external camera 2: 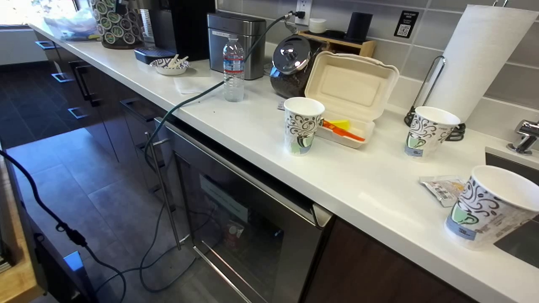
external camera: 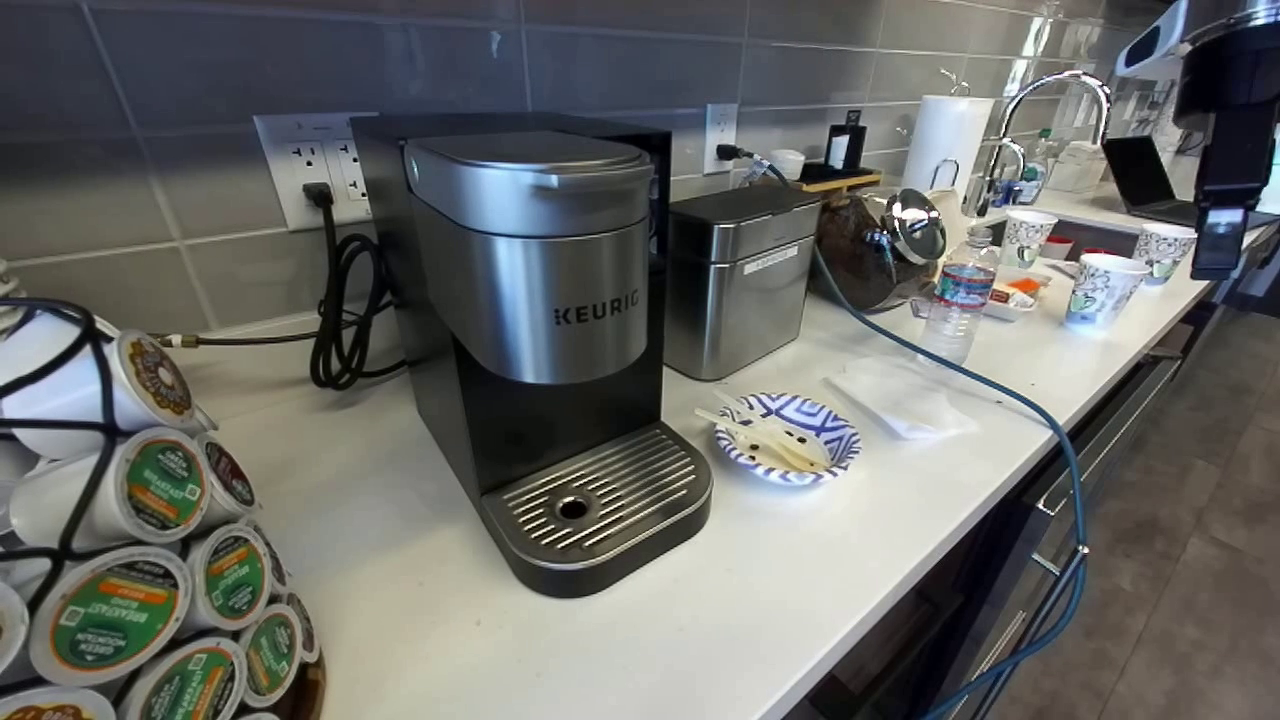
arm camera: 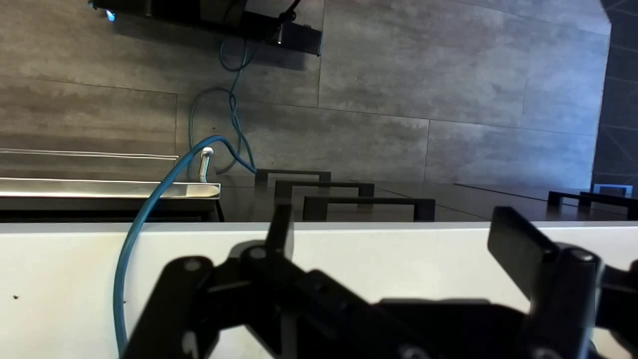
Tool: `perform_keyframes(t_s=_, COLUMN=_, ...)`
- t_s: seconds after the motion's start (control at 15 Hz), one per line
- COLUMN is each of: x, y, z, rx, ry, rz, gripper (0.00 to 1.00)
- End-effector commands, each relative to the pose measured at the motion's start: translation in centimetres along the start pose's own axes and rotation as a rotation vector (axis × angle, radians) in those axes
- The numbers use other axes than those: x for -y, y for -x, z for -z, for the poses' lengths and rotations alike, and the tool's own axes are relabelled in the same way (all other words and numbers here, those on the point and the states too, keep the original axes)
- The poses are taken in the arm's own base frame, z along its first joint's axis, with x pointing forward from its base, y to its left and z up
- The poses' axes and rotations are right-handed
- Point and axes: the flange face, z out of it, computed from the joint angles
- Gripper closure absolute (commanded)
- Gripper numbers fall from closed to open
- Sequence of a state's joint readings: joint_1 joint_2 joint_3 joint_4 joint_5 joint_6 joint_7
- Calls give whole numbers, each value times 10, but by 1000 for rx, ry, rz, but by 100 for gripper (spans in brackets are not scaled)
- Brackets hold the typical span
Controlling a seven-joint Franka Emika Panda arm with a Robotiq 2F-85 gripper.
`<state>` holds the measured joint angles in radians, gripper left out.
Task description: Move the plate on top of the silver container
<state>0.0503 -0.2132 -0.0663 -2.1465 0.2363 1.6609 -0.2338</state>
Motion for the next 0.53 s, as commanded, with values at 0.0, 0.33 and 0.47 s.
perform_keyframes(t_s=0.0, x=3, y=-6, z=0, rx=-46, ry=-36, rz=-28, gripper=0)
perform_keyframes(t_s=0.33, x=11, y=-39, z=-14, rx=-311, ry=-169, rz=-167, gripper=0)
perform_keyframes(t_s=0.47, x=11, y=-52, z=-24, rx=-425, ry=-177, rz=-216, gripper=0)
